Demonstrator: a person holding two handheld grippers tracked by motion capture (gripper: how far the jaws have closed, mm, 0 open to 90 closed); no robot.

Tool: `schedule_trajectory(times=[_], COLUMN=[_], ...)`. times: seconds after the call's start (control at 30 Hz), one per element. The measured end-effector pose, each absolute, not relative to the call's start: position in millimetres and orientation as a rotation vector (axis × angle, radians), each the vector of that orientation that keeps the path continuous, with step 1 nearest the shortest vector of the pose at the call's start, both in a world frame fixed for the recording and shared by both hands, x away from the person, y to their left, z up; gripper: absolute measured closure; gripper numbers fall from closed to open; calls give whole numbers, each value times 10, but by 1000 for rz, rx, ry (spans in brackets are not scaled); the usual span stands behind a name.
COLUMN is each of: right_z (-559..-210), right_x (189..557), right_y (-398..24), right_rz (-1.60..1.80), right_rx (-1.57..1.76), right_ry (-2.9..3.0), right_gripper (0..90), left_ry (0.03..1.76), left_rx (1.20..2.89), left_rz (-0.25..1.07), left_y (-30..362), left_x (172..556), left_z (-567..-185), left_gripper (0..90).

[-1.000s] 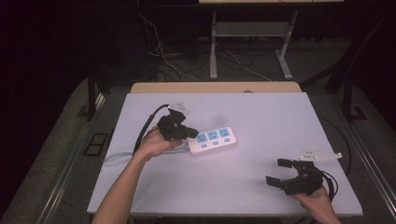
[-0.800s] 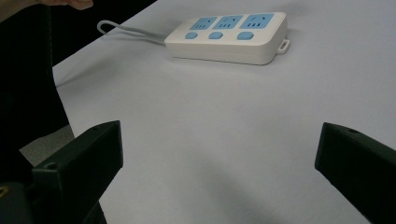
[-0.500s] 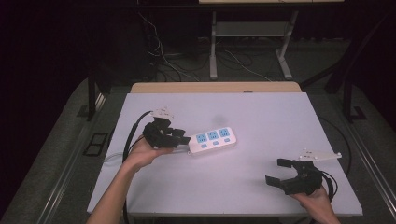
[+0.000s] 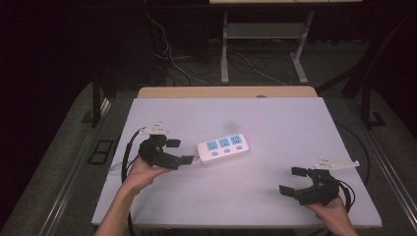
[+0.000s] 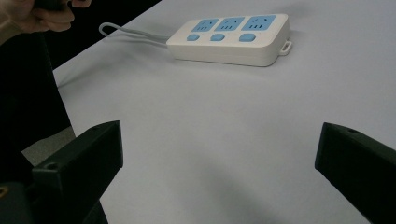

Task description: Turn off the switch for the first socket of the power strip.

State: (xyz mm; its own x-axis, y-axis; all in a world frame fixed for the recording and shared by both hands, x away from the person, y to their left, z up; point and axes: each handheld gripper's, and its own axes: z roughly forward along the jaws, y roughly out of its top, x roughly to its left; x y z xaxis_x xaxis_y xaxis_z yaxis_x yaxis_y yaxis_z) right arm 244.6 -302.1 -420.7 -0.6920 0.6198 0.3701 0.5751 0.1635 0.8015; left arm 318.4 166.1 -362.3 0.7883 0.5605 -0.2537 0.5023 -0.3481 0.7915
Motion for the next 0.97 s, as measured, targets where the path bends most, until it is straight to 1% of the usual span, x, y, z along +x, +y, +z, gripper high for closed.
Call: schedule_trajectory(times=[0.17,0.6,0.97], right_z=[-4205,-4207,-4220], right_x=[2442,2438,2433], right_y=[-3020,-3013,-3002], right_rz=[1595,1594,1585], right_rx=[1212,1213,1212], right_ry=[2363,2368,2381], right_gripper=[7,7,7], left_ry=[813,847,871], left_rx=[1983,1904,1882], left_rz=[87,134,144], left_y=[1715,1855,1907], left_x=[3078,2757,2659], left_z=[-3670,-3976,-4149], left_gripper=[0,0,0])
